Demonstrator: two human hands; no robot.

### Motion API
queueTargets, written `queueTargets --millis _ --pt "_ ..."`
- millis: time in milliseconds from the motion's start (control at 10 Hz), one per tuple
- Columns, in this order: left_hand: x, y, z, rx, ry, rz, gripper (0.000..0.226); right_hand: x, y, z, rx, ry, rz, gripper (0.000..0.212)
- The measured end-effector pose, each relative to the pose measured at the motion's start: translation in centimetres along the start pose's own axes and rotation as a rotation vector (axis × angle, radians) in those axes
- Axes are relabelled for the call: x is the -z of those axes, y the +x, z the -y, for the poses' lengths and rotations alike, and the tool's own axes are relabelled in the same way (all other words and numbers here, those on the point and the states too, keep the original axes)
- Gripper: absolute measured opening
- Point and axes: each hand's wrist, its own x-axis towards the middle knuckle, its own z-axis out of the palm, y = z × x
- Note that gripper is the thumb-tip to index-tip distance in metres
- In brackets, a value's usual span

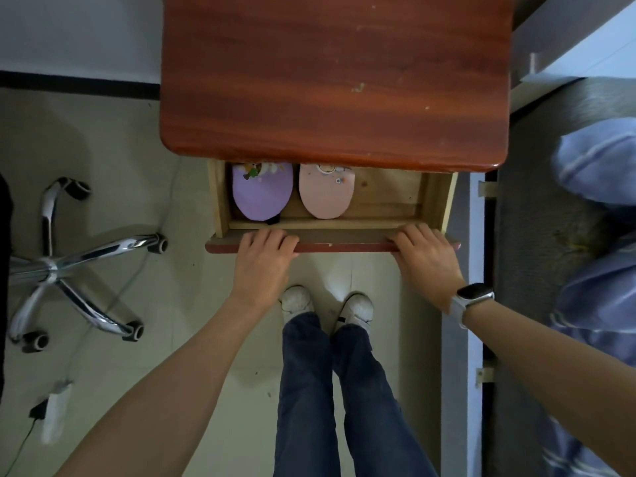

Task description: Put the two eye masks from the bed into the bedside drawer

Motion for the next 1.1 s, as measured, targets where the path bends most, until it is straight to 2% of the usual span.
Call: queueTargets --millis 100,200,300,400,500,600,700,900,1000,1100 --pt "0.7 0.2 -0.2 0.003 0.031 -0.053 0.011 0.5 -0.1 -0.7 0.036 -0.023 -0.073 0.019" --pt "3.0 1.3 0.0 -0.034 0.044 -0.143 0.017 2.1 0.0 -1.2 0.047 -0.043 -0.209 0.021" --pt "5.1 2.8 0.7 -0.036 0.120 -0.127 0.037 3.7 0.7 -2.1 0.014 -0.092 -0.274 0.040" --pt "6.0 4.0 1.0 -0.012 0.202 -0.056 0.062 4.7 1.6 -2.6 0.012 -0.144 -0.215 0.071" --pt "6.7 6.5 1.1 0.014 0.210 0.009 0.079 5.9 3.6 -3.0 -0.057 -0.143 -0.180 0.087" --pt "6.8 8.7 1.5 -0.010 0.216 0.017 0.077 6.3 5.3 -3.3 -0.089 -0.128 -0.162 0.085" --pt "6.6 10.6 2.0 -0.008 0.244 0.003 0.076 6.7 7.1 -3.6 -0.127 -0.138 -0.173 0.074" --pt "6.4 11.5 1.8 0.013 0.228 0.041 0.082 6.9 8.2 -3.4 -0.167 -0.155 -0.195 0.072" --pt "7.2 11.5 1.9 0.017 0.103 0.050 0.076 8.4 7.0 -2.1 -0.145 0.135 -0.162 0.074" --pt "7.1 11.3 1.6 0.088 -0.079 0.059 0.072 11.6 4.9 -1.6 -0.299 0.669 -0.261 0.050"
